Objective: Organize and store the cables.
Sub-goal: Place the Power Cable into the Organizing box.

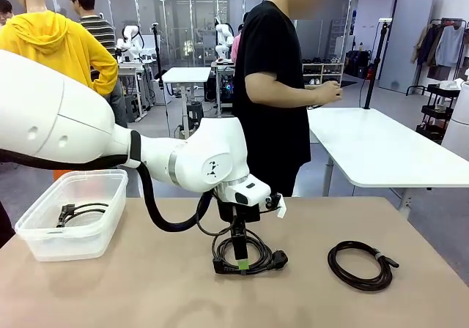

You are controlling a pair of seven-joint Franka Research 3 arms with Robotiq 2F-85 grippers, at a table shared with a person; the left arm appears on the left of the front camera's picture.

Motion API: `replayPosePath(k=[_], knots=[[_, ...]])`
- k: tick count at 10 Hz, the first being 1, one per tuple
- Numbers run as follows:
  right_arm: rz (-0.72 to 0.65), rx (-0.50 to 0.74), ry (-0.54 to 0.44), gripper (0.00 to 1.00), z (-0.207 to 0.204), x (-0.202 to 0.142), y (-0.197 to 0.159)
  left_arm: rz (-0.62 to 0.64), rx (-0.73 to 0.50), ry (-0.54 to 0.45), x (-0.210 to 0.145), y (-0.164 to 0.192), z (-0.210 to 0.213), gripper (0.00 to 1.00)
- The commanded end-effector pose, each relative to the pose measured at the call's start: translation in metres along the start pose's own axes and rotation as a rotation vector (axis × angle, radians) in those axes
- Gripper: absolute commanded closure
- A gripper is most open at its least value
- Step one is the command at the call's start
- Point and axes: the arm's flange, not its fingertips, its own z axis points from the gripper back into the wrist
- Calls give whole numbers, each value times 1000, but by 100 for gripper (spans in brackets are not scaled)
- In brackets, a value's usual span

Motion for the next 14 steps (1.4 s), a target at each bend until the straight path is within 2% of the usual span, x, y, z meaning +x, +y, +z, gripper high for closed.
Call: replayPosePath(k=[1,6,7,8,9,10,12,13,14], knots=[[19,-2,-12,1,-1,0,1,32,7,18,14,10,-12,0],[19,-2,-12,1,-1,0,1,80,20,20,6,12,-42,0],[19,-2,-12,1,-1,0,1,80,31,30,4,9,-44,7],[19,-2,-12,1,-1,0,1,77,42,39,2,6,-45,59],[19,-2,-12,1,-1,0,1,78,59,38,2,2,-45,67],[19,-2,-12,1,-1,0,1,80,62,43,1,0,-45,100],[19,-2,-12,1,-1,0,1,84,61,44,3,-2,-44,100],[19,-2,-12,1,-1,0,1,89,60,55,3,-3,-43,85],[19,-2,-12,1,-1,0,1,97,58,64,3,-3,-41,96]])
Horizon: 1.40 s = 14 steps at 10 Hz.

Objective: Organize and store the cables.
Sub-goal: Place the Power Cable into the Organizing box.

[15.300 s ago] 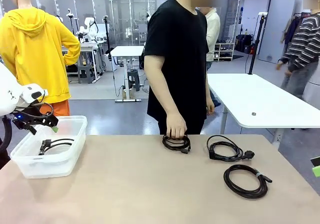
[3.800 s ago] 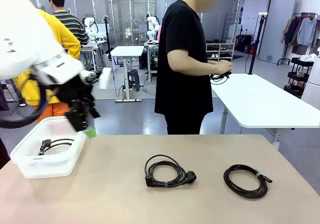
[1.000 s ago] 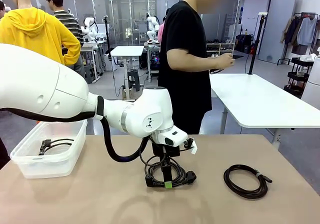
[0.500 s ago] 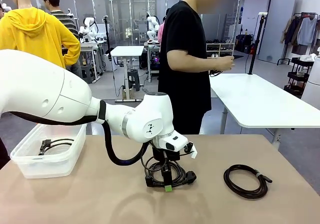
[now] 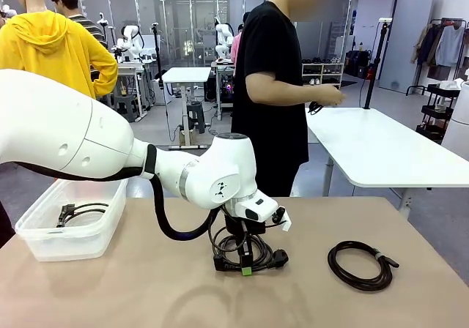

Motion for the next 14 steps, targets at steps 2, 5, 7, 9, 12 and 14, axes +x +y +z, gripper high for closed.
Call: replayPosePath(k=[2,5,7,9,12,14], knots=[[18,-2,-12,1,0,0,1,18,32,28,-5,-13,6,100],[18,-2,-12,1,0,0,1,-16,78,-28,-13,-23,53,100],[18,-2,-12,1,0,0,1,-115,109,-7,-28,-29,109,93],[18,-2,-12,1,0,0,1,-154,163,-12,-37,-33,142,93],[18,-2,-12,1,0,0,1,-152,179,-12,-27,-28,154,93],[18,-2,-12,1,0,0,1,-152,179,-12,-27,-28,154,93]])
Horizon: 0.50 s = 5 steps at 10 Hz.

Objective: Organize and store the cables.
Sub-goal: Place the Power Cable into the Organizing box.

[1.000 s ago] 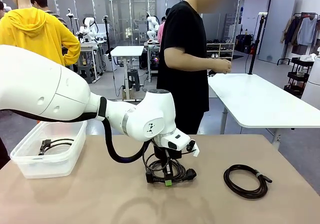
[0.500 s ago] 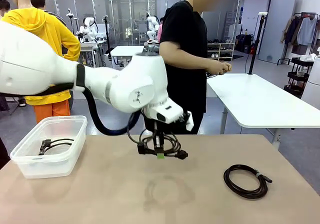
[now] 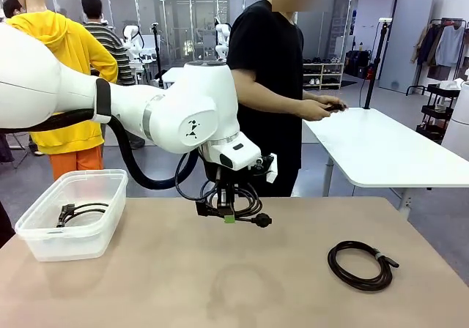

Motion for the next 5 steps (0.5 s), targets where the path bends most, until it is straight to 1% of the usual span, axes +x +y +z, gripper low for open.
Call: replayPosePath(k=[1,2,3,5], knots=[[19,-2,-13,1,0,0,1,24,10,1,2,1,2,93],[19,-2,-13,1,0,0,1,0,0,0,0,0,0,83],[19,-2,-13,1,0,0,1,-110,45,5,-20,-3,18,83],[19,-2,-13,1,0,0,1,-237,94,5,-83,-6,49,83]])
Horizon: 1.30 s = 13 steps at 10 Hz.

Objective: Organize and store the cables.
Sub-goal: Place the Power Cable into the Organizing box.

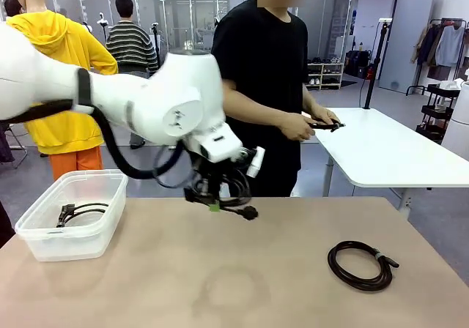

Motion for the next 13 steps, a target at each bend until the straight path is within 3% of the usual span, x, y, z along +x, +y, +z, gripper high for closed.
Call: replayPosePath(k=[1,4,6,8,10,13], knots=[[19,-1,-13,1,-1,0,1,-84,70,-20,-75,-25,30,83],[19,-1,-13,1,-1,0,1,-100,180,-40,-179,-45,60,83],[19,-1,-13,1,-1,0,1,-113,252,9,-262,-65,75,83],[19,-1,-13,1,-1,0,1,-32,276,-3,-324,-73,76,83],[19,-1,-13,1,-1,0,1,26,246,9,-368,-66,64,83],[19,-1,-13,1,-1,0,1,82,192,22,-398,-51,40,83]])
